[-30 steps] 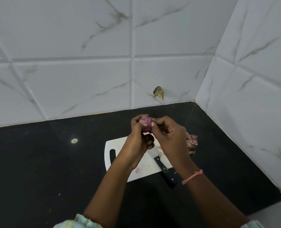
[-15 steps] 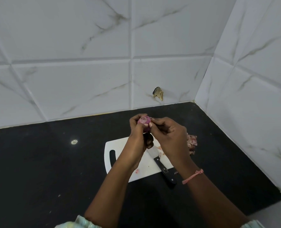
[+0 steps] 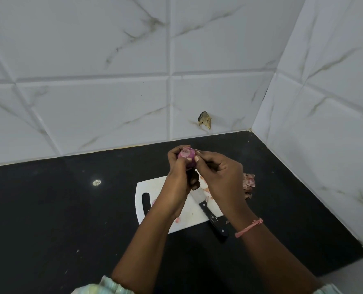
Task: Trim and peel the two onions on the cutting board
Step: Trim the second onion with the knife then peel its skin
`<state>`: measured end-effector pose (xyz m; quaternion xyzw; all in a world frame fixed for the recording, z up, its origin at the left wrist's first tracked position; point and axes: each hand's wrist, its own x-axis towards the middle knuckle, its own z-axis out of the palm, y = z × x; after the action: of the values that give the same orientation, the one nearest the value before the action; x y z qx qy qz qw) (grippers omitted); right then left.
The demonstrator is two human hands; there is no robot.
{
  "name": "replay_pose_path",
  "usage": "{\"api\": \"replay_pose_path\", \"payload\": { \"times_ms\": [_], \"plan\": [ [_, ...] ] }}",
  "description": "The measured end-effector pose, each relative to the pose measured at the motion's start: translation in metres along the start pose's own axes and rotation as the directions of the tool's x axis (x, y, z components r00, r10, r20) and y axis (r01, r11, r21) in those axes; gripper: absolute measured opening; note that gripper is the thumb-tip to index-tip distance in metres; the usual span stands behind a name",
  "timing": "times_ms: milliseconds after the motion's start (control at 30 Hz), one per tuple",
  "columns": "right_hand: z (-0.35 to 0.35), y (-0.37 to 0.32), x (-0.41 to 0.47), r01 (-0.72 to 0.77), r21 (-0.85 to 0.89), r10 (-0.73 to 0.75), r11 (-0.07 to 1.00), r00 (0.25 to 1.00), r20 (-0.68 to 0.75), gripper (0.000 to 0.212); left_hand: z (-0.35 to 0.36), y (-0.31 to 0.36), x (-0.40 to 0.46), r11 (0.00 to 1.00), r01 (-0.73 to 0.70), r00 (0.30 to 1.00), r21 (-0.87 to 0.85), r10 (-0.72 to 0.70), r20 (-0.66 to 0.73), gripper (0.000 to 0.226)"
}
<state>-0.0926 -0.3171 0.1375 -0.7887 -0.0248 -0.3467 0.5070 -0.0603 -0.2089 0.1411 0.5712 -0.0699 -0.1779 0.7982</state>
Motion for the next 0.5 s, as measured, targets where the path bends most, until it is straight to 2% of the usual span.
{"api": "replay_pose_path", "payload": {
  "times_ms": [233,400,500],
  "plan": [
    [0.0007,-0.0006,-0.0004,0.026,-0.022,-0.026,0.999,1.0,-0.014,0.016,-0.0015,-0.0014,0.0007,1.0,0.023,1.0,-0.01,-0.023,-0.006,0.026],
    [0.0004,0.0021,0.0048,-0.091,0.042,0.092,0.995,0.996,-0.009,0.012,-0.0009,0.0025,0.0009,0.993,0.024,1.0,-0.118,-0.024,0.004,0.028],
    [-0.0002,-0.0004,0.0033,-0.101,0.073,0.099,0.992,0.995,0.025,0.015,0.0002,0.0031,0.0006,0.995,0.013,1.0,-0.097,-0.013,0.002,0.026]
  ]
}}
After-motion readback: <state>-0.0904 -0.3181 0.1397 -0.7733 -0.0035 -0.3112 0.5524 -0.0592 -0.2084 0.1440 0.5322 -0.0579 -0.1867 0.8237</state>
